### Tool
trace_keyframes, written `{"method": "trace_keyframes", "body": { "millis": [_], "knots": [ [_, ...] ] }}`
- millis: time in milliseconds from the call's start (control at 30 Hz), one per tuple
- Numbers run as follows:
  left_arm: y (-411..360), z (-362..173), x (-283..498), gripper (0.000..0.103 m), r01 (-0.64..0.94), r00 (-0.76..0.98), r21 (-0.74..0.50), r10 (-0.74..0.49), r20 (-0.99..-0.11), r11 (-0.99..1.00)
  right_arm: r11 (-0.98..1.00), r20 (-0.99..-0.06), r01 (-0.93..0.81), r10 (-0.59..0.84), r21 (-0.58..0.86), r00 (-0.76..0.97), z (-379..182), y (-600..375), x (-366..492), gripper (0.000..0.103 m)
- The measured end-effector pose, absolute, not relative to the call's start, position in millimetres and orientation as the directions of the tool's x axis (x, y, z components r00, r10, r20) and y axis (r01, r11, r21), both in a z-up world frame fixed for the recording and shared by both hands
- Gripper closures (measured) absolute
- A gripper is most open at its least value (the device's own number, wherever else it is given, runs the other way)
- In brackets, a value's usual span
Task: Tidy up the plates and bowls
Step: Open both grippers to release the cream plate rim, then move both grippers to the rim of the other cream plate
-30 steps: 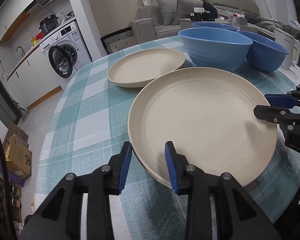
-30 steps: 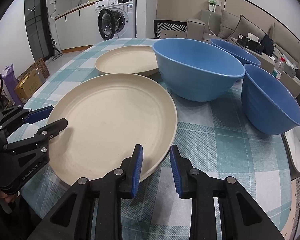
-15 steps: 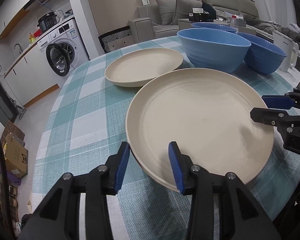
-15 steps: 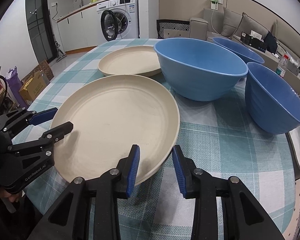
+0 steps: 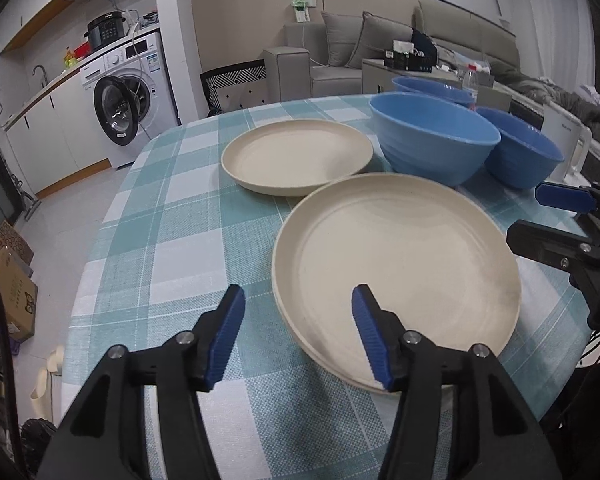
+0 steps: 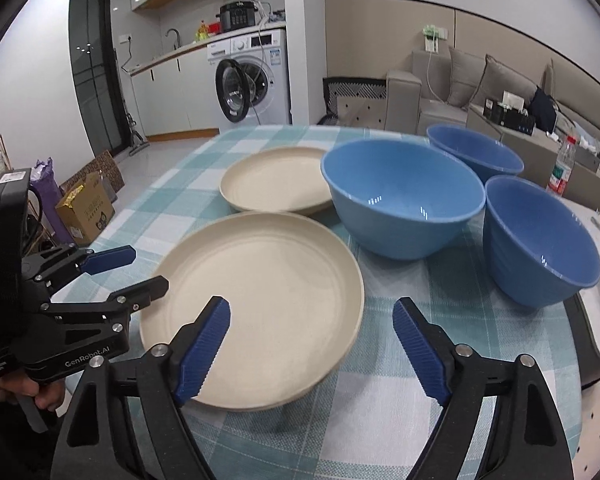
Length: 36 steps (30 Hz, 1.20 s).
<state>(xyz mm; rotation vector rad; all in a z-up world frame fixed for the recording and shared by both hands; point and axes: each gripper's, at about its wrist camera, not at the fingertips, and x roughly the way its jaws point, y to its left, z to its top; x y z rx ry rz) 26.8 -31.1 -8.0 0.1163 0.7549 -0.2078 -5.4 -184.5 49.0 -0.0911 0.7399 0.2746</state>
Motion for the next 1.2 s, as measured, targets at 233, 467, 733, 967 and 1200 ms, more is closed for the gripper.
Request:
{"method": "trace_keyframes", "body": {
  "millis": [233, 467, 733, 967, 1200],
  "knots": [
    [-19, 10, 25, 0.007, 0.202, 0.744, -0.023, -0.168, -0.646, 0.979, 0.957, -0.621, -0.291, 0.232, 0.006, 0.749, 68, -181, -4, 0.002],
    [-13, 15, 32, 0.0, 0.175, 0.753, -0.052, -0.168, -0.637, 0.983, 0.955, -0.599, -0.298, 0.241, 0.003, 0.764, 77, -179, 4, 0.001],
    [-7, 16, 41, 0.0, 0.125, 0.764, -0.027, -0.113, -0.635, 0.992, 0.949, -0.585, -0.315, 0.257, 0.002, 0.769, 84, -183, 20, 0.001],
    [5, 19, 51, 0.0, 0.069, 0.778, -0.026, -0.07, -0.624, 0.997, 0.943, -0.571, -0.333, 0.277, 0.007, 0.773, 93, -183, 42, 0.001],
    [11, 21, 71, 0.0, 0.034, 0.775, -0.039, -0.051, -0.63, 0.999, 0.941, -0.56, -0.337, 0.284, 0.008, 0.778, 99, -185, 56, 0.001]
  ]
}}
